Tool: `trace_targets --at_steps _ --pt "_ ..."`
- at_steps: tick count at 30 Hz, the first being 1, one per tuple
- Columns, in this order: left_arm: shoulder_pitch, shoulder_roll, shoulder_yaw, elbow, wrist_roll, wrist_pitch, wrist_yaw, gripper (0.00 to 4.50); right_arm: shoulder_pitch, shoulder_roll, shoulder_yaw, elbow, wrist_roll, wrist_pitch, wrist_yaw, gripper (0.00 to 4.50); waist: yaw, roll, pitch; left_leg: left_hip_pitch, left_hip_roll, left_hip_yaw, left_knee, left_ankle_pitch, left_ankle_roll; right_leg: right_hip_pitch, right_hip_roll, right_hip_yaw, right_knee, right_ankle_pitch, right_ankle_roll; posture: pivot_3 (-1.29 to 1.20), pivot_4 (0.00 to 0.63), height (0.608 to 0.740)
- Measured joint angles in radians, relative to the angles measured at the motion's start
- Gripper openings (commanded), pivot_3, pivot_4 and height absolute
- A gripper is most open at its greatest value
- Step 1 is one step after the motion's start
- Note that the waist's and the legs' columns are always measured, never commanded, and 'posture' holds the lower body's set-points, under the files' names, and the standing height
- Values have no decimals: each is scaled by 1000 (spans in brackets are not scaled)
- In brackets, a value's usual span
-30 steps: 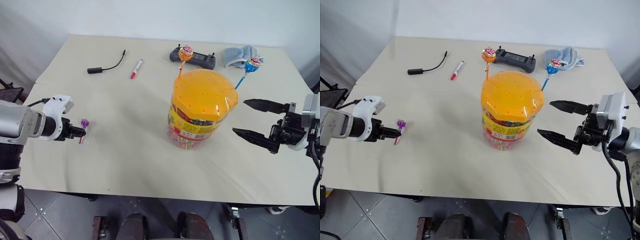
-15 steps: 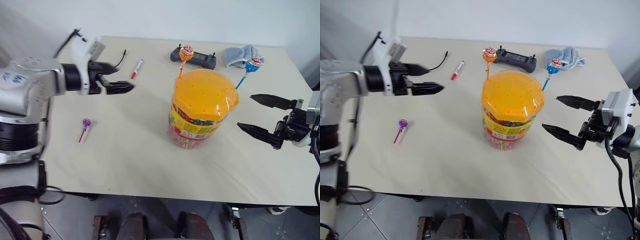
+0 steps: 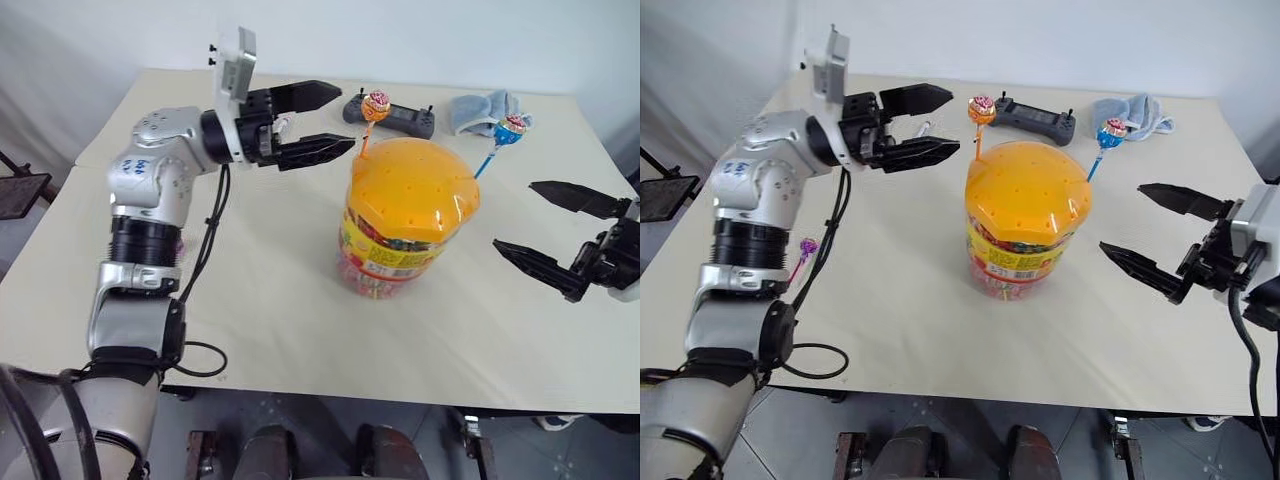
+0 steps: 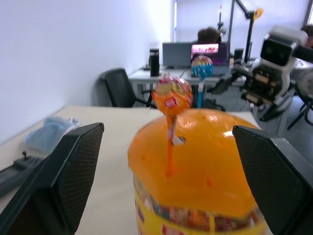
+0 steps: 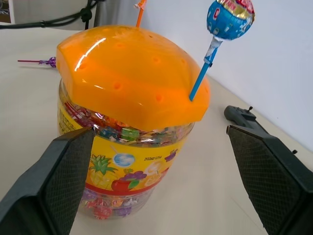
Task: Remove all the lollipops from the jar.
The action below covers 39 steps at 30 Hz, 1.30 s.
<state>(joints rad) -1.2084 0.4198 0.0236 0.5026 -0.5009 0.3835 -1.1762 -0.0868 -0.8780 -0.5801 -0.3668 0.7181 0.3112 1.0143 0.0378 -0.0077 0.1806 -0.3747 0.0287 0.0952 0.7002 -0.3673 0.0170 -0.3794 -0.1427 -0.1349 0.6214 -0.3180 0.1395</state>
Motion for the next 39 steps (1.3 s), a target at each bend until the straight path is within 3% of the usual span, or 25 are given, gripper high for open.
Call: trace_targets --at_steps 7,14,26,33,36,39 --pt "-56 -76 -30 154 56 -70 -66 2316 42 16 -20 -37 11 0 -38 4500 -2 0 0 0 0 0 0 0 0 0 0 0 0 0 0 0 150 740" --pt "-97 -93 -29 218 81 -110 -90 18 60 22 -20 -56 14 -1 -59 4500 -6 0 0 0 0 0 0 0 0 0 0 0 0 0 0 0 150 740" --pt "-280 -61 87 298 74 -103 -9 18 23 24 -15 -40 13 -7 -65 4500 -12 0 0 0 0 -1 -1 0 0 0 0 0 0 0 0 0 150 740" --pt "-288 153 -53 257 254 232 134 18 -7 23 0 -14 9 -7 -49 4500 -15 0 0 1 0 0 -2 0 0 -1 0 1 0 0 0 0 150 740" --pt "-206 251 -113 166 289 382 112 18 -21 23 16 -1 8 -7 -40 4500 -16 0 0 0 0 0 -2 0 0 -1 0 1 1 0 0 0 150 740" --pt "-27 385 -181 6 304 560 82 18 -49 13 34 37 6 -7 -22 4500 -19 1 0 1 1 0 -2 0 0 -2 0 2 1 0 0 0 150 740"
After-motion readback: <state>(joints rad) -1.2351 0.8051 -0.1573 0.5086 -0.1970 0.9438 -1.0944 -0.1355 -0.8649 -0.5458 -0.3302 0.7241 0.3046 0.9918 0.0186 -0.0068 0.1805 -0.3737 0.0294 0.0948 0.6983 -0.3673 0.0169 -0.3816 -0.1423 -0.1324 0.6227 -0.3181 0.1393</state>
